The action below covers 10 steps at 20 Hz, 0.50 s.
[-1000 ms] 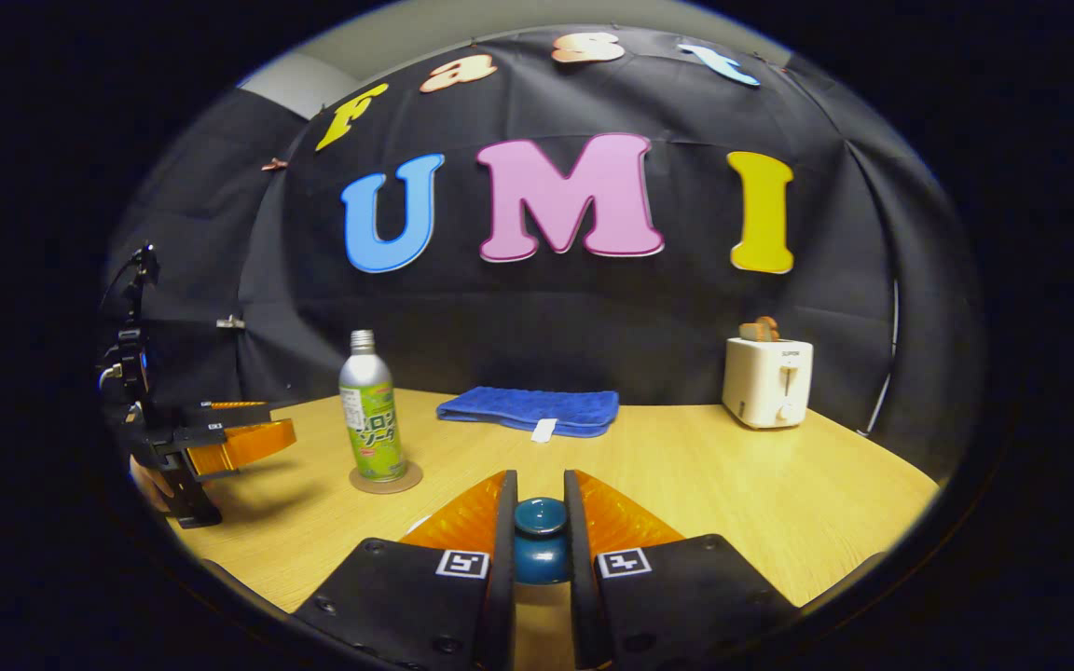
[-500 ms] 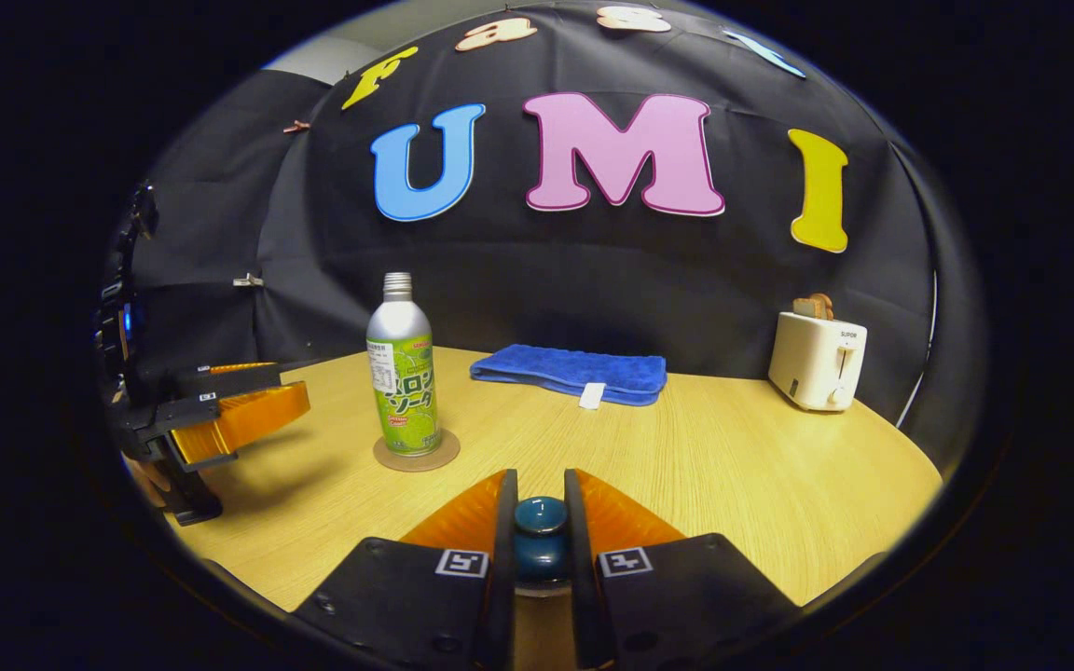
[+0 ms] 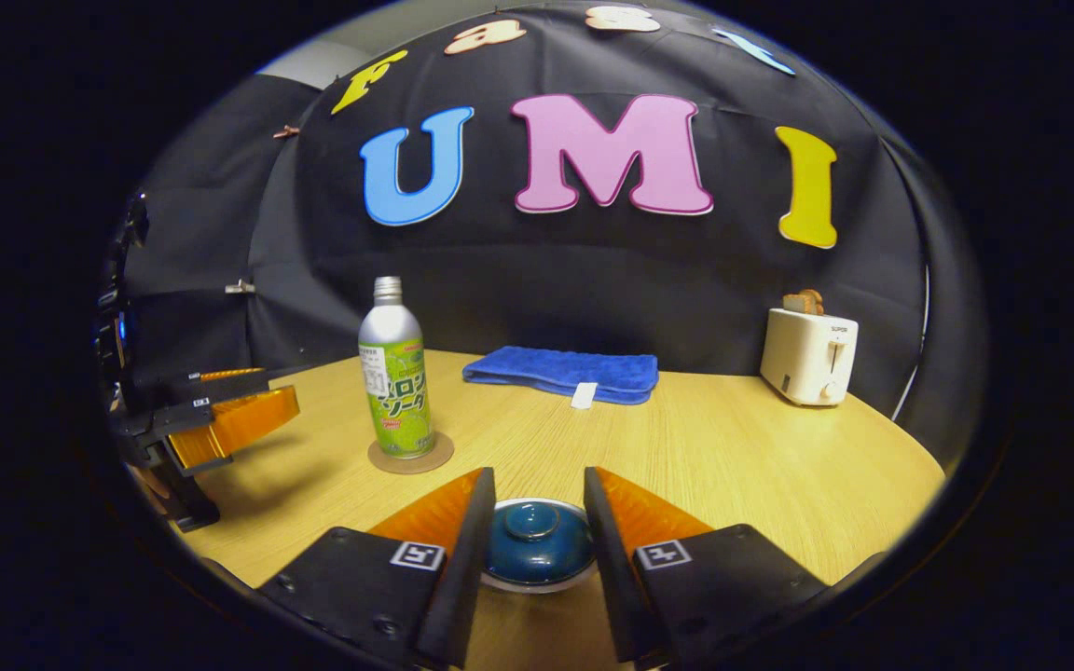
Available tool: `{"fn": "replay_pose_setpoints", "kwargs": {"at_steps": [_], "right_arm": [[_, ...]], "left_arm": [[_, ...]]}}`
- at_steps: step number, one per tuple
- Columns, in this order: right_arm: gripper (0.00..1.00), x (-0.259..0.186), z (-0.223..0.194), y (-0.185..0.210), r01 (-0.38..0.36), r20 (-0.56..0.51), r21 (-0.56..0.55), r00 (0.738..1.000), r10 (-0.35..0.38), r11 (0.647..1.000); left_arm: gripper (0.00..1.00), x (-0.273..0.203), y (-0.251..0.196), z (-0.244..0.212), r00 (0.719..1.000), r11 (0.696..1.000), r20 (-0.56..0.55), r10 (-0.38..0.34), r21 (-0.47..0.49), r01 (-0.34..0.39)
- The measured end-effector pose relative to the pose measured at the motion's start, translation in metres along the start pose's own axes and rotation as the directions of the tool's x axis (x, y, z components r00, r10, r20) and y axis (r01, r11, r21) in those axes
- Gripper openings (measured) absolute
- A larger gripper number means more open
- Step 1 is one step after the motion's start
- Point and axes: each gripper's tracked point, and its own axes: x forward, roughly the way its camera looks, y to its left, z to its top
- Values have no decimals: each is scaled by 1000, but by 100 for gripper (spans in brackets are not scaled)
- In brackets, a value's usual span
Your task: Open the teacup lid with one hand, grasp the water bottle and pour water into the teacup with the other hand; after pouring, place the water bottle on the coaster and then close the teacup lid.
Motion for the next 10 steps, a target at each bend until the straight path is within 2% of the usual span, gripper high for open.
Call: {"fn": "replay_pose_setpoints", "kwargs": {"at_steps": [2,5,6,7,8,10], "right_arm": [[73,-10,9,-4,19,63,4,998,-19,1000],[82,-24,18,-7,42,137,8,990,-43,999],[90,-28,15,-10,61,131,5,990,-61,998],[95,-30,16,-14,75,135,15,988,-76,997],[98,-33,15,-15,94,132,12,987,-95,995],[99,-39,15,-24,146,134,19,980,-147,989]], "left_arm": [[96,-1,0,0,1000,1000,0,10,0,-10],[96,-5,1,-1,999,999,-2,39,0,-39],[96,-6,2,-1,998,998,-3,55,-1,-55],[96,-7,3,-1,998,998,-4,68,-1,-69],[96,-9,1,0,997,997,-4,76,-1,-76],[96,-10,-3,0,997,997,-5,74,-1,-74]]}}
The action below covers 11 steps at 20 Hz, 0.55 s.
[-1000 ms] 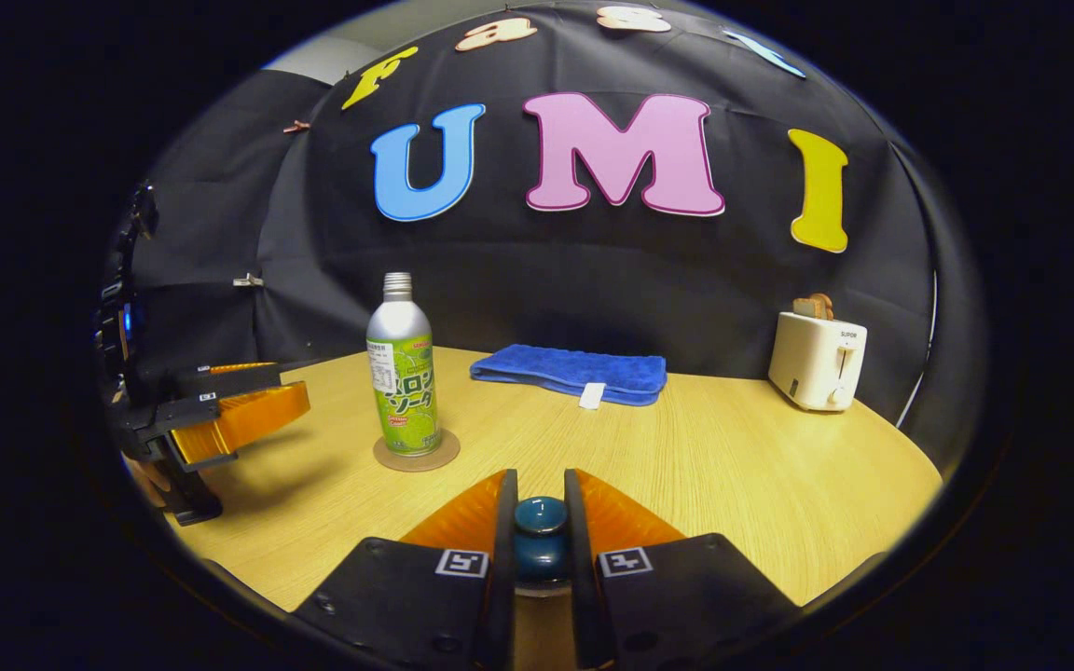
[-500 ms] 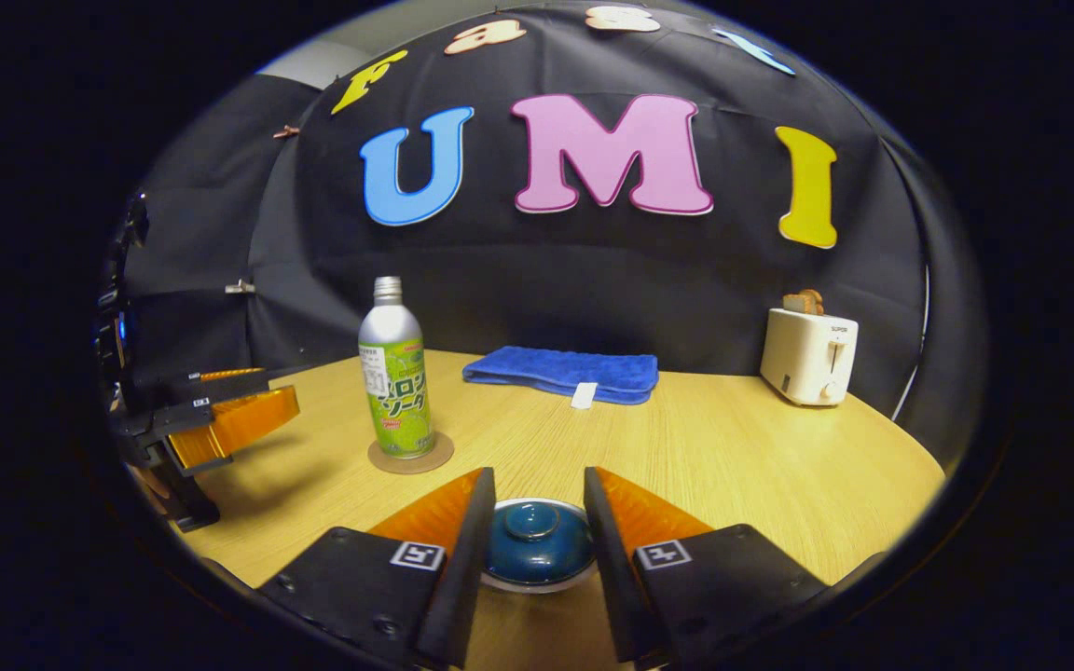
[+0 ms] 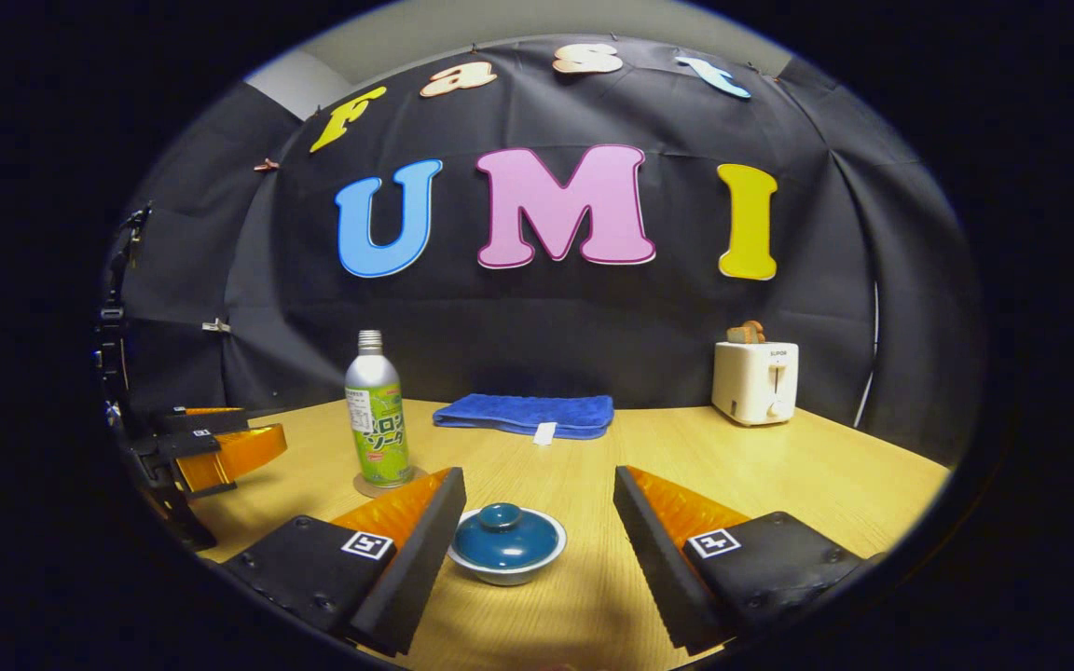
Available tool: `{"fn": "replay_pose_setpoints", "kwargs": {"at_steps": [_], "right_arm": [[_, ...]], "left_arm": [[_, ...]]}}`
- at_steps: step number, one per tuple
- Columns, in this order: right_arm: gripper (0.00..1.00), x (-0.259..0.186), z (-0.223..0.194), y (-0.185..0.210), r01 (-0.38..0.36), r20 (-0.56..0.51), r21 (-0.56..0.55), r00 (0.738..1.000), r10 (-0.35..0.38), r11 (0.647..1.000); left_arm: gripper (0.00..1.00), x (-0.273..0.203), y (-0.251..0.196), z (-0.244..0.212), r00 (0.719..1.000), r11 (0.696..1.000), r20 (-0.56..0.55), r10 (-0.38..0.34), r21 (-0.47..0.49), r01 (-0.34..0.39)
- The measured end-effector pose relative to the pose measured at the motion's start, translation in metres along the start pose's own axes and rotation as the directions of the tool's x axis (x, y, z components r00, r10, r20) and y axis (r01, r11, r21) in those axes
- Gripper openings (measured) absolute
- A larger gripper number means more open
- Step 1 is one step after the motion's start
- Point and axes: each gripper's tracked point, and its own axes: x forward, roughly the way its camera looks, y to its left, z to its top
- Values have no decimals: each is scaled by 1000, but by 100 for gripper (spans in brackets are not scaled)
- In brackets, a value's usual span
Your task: Open the teacup lid with one hand, grasp the water bottle and pour water into the teacup with the other hand; after pouring, place the water bottle on the coaster and then close the teacup lid.
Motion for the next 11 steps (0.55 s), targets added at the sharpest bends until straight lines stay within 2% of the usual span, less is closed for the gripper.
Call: {"fn": "replay_pose_setpoints", "kwargs": {"at_steps": [3,11], "right_arm": [[98,-10,2,-13,81,6,-3,997,-81,997],[98,-15,2,-7,63,3,-2,998,-63,998]], "left_arm": [[96,-3,-5,0,1000,1000,-1,-2,0,2],[96,-4,-13,0,1000,1000,-1,-5,-1,5]]}}
